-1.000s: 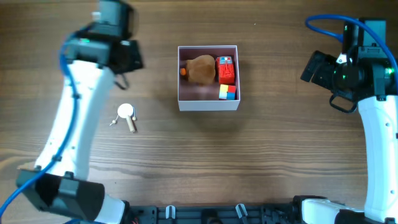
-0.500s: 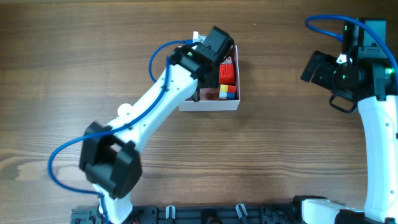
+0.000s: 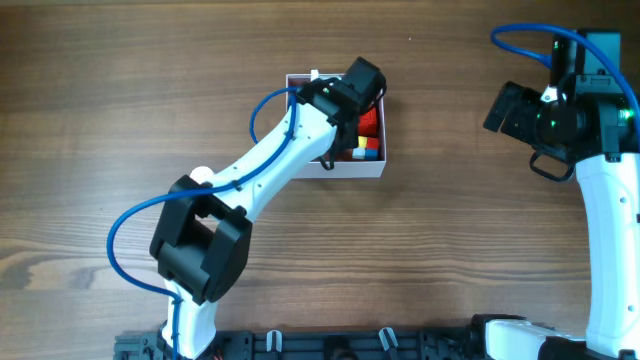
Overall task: Pack container
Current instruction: 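Place the duck toy into the box front and release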
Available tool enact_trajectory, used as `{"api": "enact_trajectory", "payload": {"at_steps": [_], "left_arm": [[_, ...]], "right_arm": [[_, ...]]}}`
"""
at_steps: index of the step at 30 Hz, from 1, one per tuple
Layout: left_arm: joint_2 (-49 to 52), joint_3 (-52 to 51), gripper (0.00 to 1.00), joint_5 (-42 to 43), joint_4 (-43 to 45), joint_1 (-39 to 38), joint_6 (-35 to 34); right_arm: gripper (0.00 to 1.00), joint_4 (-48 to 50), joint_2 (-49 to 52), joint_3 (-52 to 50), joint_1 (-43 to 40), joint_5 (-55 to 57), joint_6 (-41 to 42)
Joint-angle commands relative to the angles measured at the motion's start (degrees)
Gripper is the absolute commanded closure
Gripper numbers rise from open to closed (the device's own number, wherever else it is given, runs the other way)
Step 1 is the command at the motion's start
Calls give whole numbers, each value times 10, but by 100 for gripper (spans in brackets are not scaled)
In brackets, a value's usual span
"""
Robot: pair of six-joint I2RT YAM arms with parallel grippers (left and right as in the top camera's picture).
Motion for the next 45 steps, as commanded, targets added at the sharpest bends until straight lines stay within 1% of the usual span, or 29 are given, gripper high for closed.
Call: {"api": "enact_trajectory", "payload": {"at_steps": [1,6,8,10,12,13,14,16,18,20,22,23,29,30,31,32,33,37,40,45], "left_arm": [[5,3,83,-11,-2,-3,-25],[5,3,75,-10,-2,-3,-25],[5,3,62,-10,-2,-3,-25],[5,3,59,-10,-2,-3,-25],[5,3,58,-10,-2,-3,-24],[5,3,55,-10,-3,-3,-24],[5,3,54,-10,-4,-3,-24],[5,3,54,-11,-6,-3,-25],[5,3,56,-15,-5,-3,-25],[7,3,60,-25,-6,-3,-25],[14,3,79,-28,-5,-3,-25],[20,3,82,-28,-4,-3,-25],[71,3,84,-28,-2,-3,-25],[73,3,83,-28,-2,-3,-25],[75,3,77,-28,-1,-3,-25],[75,3,68,-28,0,-3,-24],[74,3,49,-28,2,-3,-24],[58,3,34,-28,0,-3,-22],[29,3,29,-33,1,-3,-22],[-32,3,23,-42,-2,-3,-7]], "right_arm": [[0,2,3,0,-2,4,-7],[0,2,3,0,-2,4,-7],[0,2,3,0,-2,4,-7],[0,2,3,0,-2,4,-7],[0,2,3,0,-2,4,-7],[0,2,3,0,-2,4,-7],[0,2,3,0,-2,4,-7],[0,2,3,0,-2,4,-7],[0,2,3,0,-2,4,-7],[0,2,3,0,-2,4,-7],[0,2,3,0,-2,4,-7],[0,2,3,0,-2,4,-7],[0,2,3,0,-2,4,-7],[0,2,3,0,-2,4,-7],[0,2,3,0,-2,4,-7],[0,2,3,0,-2,4,-7],[1,2,3,0,-2,4,-7],[0,2,3,0,-2,4,-7],[0,2,3,0,-2,4,-7],[0,2,3,0,-2,4,-7]]}}
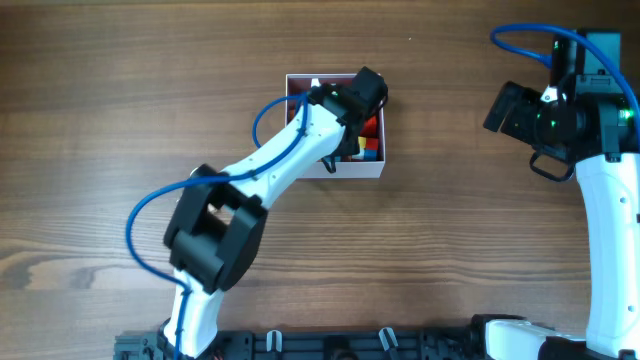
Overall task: Pack container
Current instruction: 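Place the duck toy into the box front and release, then grasp the pig-face rattle drum by its wooden handle with left gripper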
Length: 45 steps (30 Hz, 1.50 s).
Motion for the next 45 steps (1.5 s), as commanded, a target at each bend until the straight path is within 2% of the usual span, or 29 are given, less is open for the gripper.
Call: {"api": "enact_trajectory", "payload": {"at_steps": [1,3,4,8,11,14,20,24,26,27,29,39,45], "left_arm": [[-71,3,23,-18,-3,0,12],[-99,3,22,-19,-8,0,32],[-116,3,17,-27,-16,0,42],[-176,3,8,-109,-99,18,43],[-190,3,7,-107,-149,56,115],[-188,-1,6,-60,-199,123,146],[-188,-58,12,70,-197,252,196],[-188,-134,17,156,-160,309,188],[-188,-174,18,156,-132,315,150],[-188,-227,18,157,-89,313,112],[-188,-257,18,156,-65,311,98],[-188,-369,26,156,69,335,66],[-188,-424,32,156,104,337,58]], "right_arm": [[0,2,3,0,-2,4,-7],[0,2,3,0,-2,4,-7],[0,2,3,0,-2,4,-7],[0,2,3,0,-2,4,-7],[0,2,3,0,-2,4,-7],[0,2,3,0,-2,4,-7],[0,2,3,0,-2,4,-7],[1,2,3,0,-2,4,-7],[0,2,3,0,-2,4,-7],[0,2,3,0,-2,4,-7],[0,2,3,0,-2,4,-7],[0,2,3,0,-2,4,-7],[1,2,3,0,-2,4,-7]]}}
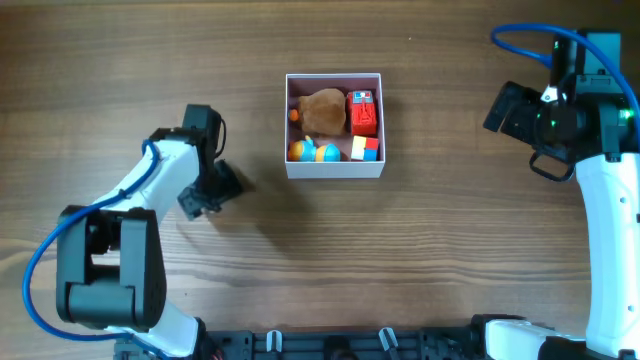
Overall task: Pack container
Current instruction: 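Grasp the pig-face rattle drum by its wooden handle with left gripper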
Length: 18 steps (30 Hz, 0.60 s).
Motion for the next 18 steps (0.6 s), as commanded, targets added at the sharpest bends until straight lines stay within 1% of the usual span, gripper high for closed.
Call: {"api": "enact_trajectory", "payload": {"at_steps": [1,3,6,9,11,18], "left_arm": [[1,-23,33,6,13,3,-12],[1,-23,38,1,16,3,-12],[1,-23,52,-3,25,3,2],[1,-24,62,-20,32,3,5],[1,-24,68,-20,42,3,31],[1,-24,80,-20,42,3,32]], "right_arm": [[0,2,3,0,-2,4,-7],[0,1,3,0,-2,4,-7],[0,1,3,0,-2,4,-7],[0,2,3,0,-2,4,-7],[0,2,3,0,-2,4,-7],[0,2,3,0,-2,4,-7]]}}
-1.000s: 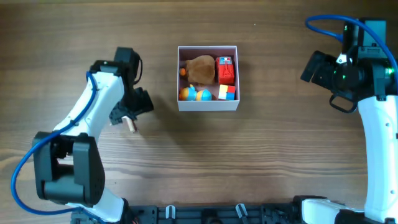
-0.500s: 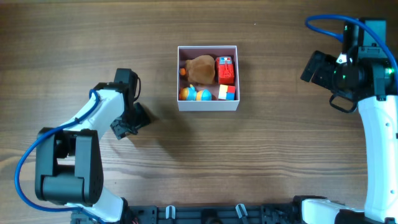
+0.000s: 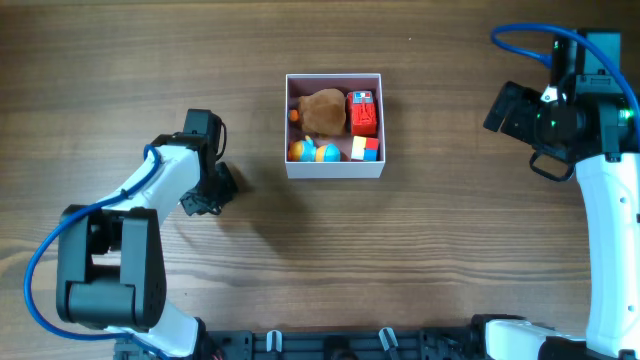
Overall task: Pack container
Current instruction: 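Grasp the pig-face rattle drum by its wooden handle with left gripper, then drop the rattle drum into the box and open the left gripper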
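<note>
The white container stands at the table's upper middle. Inside lie a brown plush toy, a red toy, a coloured cube and a blue-and-orange toy. My left gripper hangs low over the bare wood well left of the container, with nothing seen in it. The overhead view does not show how its jaws stand. My right gripper is far to the right of the container, pointing left, and its jaws are too dark to read.
Both arm bases and a black rail sit along the near edge. The blue cable of the left arm loops at the lower left. Bare wood surrounds the container on all sides.
My left gripper has shifted only slightly, a little toward the right, and still sits left of the container. The container's contents and the right arm are unchanged.
My left arm first reached over the container, hiding most of its contents, and was still there at the following moment. Then it stood withdrawn to the table's left, leaving the plush, red toy, cube and blue-orange toy showing in the box. The right arm never moved.
</note>
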Available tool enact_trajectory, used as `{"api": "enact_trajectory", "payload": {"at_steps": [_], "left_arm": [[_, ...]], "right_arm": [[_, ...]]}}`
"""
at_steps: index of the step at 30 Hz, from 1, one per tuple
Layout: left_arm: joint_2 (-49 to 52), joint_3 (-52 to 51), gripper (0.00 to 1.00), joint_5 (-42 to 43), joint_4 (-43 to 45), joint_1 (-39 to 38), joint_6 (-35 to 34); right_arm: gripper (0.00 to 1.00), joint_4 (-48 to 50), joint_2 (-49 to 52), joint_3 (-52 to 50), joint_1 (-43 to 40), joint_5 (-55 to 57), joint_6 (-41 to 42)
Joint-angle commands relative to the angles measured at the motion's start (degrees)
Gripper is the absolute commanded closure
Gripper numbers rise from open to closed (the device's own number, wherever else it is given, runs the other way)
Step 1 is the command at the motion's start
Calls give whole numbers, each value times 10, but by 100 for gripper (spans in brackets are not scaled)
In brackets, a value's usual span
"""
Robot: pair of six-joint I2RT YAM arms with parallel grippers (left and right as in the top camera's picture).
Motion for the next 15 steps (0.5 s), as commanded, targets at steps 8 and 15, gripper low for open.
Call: {"api": "enact_trajectory", "payload": {"at_steps": [8,15], "left_arm": [[-36,19,96,1,-33,3,42],[-136,195,96,59,-129,-10,115]], "right_arm": [[0,1,3,0,-2,4,-7],[0,1,3,0,-2,4,-7]]}}
